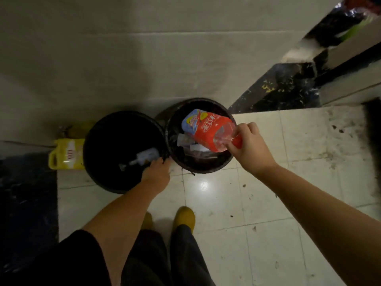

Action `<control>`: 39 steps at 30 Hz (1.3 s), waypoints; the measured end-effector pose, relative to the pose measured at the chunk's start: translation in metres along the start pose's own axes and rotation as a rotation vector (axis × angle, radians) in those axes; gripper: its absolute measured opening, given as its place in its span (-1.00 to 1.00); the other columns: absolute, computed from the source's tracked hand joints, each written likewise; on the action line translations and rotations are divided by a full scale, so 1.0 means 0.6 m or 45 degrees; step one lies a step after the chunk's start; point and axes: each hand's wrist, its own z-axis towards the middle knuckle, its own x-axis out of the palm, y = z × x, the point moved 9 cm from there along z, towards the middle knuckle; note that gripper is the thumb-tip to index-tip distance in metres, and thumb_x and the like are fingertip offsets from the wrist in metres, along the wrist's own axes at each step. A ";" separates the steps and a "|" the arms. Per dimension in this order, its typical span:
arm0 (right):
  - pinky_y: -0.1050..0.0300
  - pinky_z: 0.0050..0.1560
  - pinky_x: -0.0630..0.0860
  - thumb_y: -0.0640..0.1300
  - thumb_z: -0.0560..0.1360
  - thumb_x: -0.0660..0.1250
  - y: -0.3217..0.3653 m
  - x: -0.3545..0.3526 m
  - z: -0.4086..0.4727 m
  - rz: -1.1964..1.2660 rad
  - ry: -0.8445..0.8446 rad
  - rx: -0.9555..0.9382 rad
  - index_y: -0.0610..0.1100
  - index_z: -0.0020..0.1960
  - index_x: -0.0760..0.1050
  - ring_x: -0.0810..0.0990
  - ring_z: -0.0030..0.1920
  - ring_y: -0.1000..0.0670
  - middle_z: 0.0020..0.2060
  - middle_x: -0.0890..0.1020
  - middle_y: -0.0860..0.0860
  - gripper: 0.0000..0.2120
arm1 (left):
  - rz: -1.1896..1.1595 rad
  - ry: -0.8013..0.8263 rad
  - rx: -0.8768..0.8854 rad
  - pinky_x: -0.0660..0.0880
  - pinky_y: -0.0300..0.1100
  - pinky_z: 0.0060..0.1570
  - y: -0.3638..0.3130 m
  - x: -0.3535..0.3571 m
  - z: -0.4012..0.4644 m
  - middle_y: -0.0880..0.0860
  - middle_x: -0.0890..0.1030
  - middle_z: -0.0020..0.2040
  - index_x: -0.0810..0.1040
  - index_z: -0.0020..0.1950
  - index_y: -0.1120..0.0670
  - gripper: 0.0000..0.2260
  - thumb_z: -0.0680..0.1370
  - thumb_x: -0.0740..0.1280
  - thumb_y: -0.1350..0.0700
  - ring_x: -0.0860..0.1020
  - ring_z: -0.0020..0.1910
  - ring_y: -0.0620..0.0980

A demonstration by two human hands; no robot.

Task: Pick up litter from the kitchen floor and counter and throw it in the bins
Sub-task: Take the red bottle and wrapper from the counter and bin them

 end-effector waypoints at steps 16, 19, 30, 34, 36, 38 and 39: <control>-0.17 0.19 0.51 -0.16 0.55 0.26 0.182 0.470 0.027 -0.303 0.544 0.025 -0.26 0.30 0.33 0.47 0.20 -0.33 0.26 0.35 -0.27 -0.63 | -0.157 -0.076 -0.143 -0.09 0.20 0.52 0.229 0.171 -0.076 0.08 0.01 0.59 -0.03 0.56 0.02 -0.38 0.56 0.17 0.22 -0.11 0.58 0.05; -0.13 0.19 0.49 -0.16 0.55 0.25 0.176 0.511 0.024 -0.322 0.575 0.055 -0.29 0.34 0.31 0.49 0.17 -0.33 0.29 0.35 -0.29 -0.60 | -0.135 -0.107 -0.116 -0.11 0.21 0.51 0.229 0.177 -0.076 0.08 0.00 0.59 -0.05 0.56 0.02 -0.34 0.54 0.20 0.26 -0.12 0.58 0.04; -0.05 0.23 0.41 -0.10 0.56 0.26 0.228 0.272 -0.013 -0.231 0.468 0.063 -0.16 0.45 0.22 0.42 0.29 -0.29 0.36 0.33 -0.27 -0.50 | -0.003 0.035 -0.143 -0.03 0.20 0.53 0.251 -0.001 -0.176 0.13 0.01 0.59 -0.03 0.55 0.02 -0.43 0.58 0.09 0.25 -0.08 0.58 0.11; -0.06 0.32 0.36 -0.11 0.59 0.21 0.277 0.080 -0.079 -0.145 0.391 0.104 -0.20 0.44 0.23 0.41 0.30 -0.28 0.39 0.30 -0.25 -0.54 | 0.100 -0.105 -0.099 0.04 0.20 0.48 0.218 -0.195 -0.283 0.16 0.13 0.55 0.03 0.54 0.05 -0.44 0.57 0.16 0.18 0.02 0.56 0.14; -0.04 0.30 0.37 -0.11 0.60 0.19 0.297 -0.017 -0.126 -0.114 0.323 0.131 -0.17 0.46 0.21 0.44 0.27 -0.27 0.40 0.27 -0.23 -0.54 | 0.173 -0.178 -0.051 0.09 0.18 0.46 0.182 -0.298 -0.342 0.18 0.18 0.52 0.05 0.54 0.06 -0.42 0.56 0.18 0.15 0.10 0.53 0.16; -0.07 0.27 0.40 -0.09 0.59 0.20 0.310 -0.109 -0.173 -0.047 0.202 0.156 -0.15 0.46 0.21 0.47 0.24 -0.27 0.40 0.28 -0.23 -0.53 | 0.243 -0.245 0.013 0.16 0.16 0.45 0.133 -0.397 -0.398 0.19 0.24 0.49 0.06 0.54 0.05 -0.42 0.54 0.19 0.12 0.19 0.49 0.18; -0.09 0.29 0.40 -0.08 0.59 0.21 0.313 -0.150 -0.198 -0.033 0.150 0.158 -0.15 0.46 0.22 0.47 0.26 -0.27 0.40 0.29 -0.23 -0.53 | 0.268 -0.278 0.052 0.19 0.14 0.43 0.103 -0.440 -0.422 0.19 0.28 0.47 0.08 0.53 0.05 -0.43 0.54 0.19 0.13 0.24 0.46 0.18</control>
